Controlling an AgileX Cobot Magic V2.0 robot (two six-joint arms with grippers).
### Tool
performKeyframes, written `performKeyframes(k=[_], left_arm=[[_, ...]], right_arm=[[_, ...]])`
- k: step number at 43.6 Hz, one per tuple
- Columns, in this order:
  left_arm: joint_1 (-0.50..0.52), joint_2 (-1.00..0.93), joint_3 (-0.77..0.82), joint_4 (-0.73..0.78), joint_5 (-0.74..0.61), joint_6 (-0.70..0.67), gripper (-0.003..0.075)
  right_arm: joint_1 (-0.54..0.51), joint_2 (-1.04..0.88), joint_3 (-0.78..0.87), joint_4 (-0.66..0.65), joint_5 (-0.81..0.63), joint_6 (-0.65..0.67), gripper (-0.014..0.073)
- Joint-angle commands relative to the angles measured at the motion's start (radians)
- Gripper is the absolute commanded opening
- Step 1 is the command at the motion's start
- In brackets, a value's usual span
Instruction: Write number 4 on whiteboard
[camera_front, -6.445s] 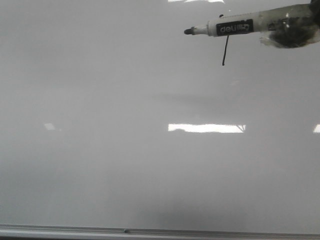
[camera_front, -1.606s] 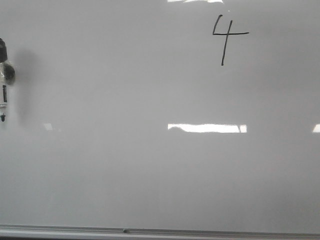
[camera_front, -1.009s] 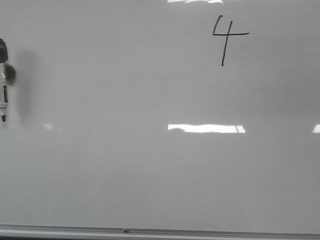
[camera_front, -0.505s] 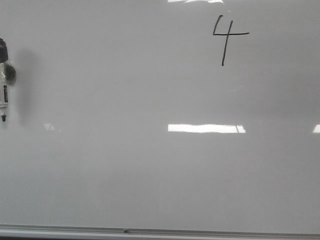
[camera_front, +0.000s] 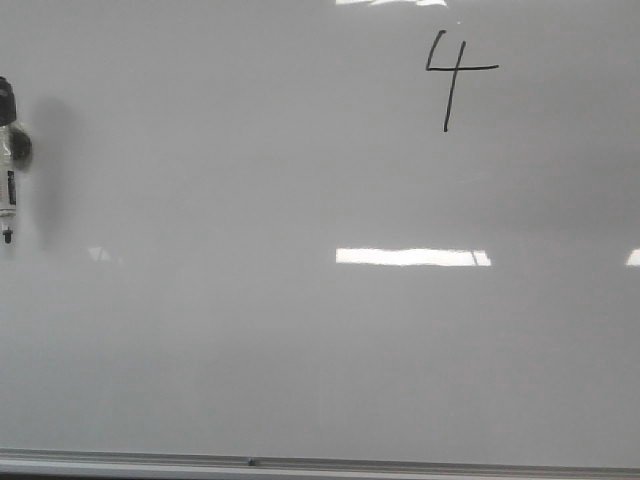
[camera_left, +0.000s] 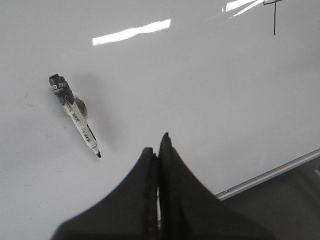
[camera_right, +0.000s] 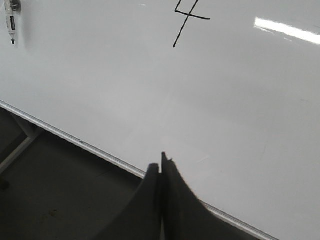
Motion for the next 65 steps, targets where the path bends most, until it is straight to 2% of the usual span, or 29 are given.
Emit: performKeyframes(k=[1,8,19,31,42,59,65], left_arm=[[-0.007,0.003,-0.025,0.011,-0.075,-0.001,-0.002],[0.004,-0.016,-0.023,0.04,-0.073,-0.001,-0.002],[0.188,-0.126,0.102,-0.029,-0.104,-0.001,-0.002],[0.336,-0.352,0.36,-0.177,-0.273,-0.001,-0.002],[0.416,-0.494,0.559,-0.182,-0.508,0.009,-0.002],[0.46,-0.541,0.735,-0.176,-0.795,0.076,-0.002],[0.473,-0.541,0.733,-0.161,-0.82,0.076,-0.002]], right_arm=[[-0.007,0.01,-0.019,-0.001,-0.065,-0.01,-0.0069],[-0.007,0.01,-0.019,-0.001,-0.065,-0.01,-0.0069],[-0.007,0.01,-0.019,-0.001,-0.064,-0.01,-0.0069],[-0.007,0.01,-0.019,-0.001,-0.064,-0.01,-0.0069],[-0.007,0.01,-0.019,-0.001,-0.064,-0.01,-0.0069],[-0.007,0.01,-0.019,-0.001,-0.06,-0.01,-0.0069],[-0.007,0.01,-0.019,-0.001,-0.06,-0.01,-0.0069]])
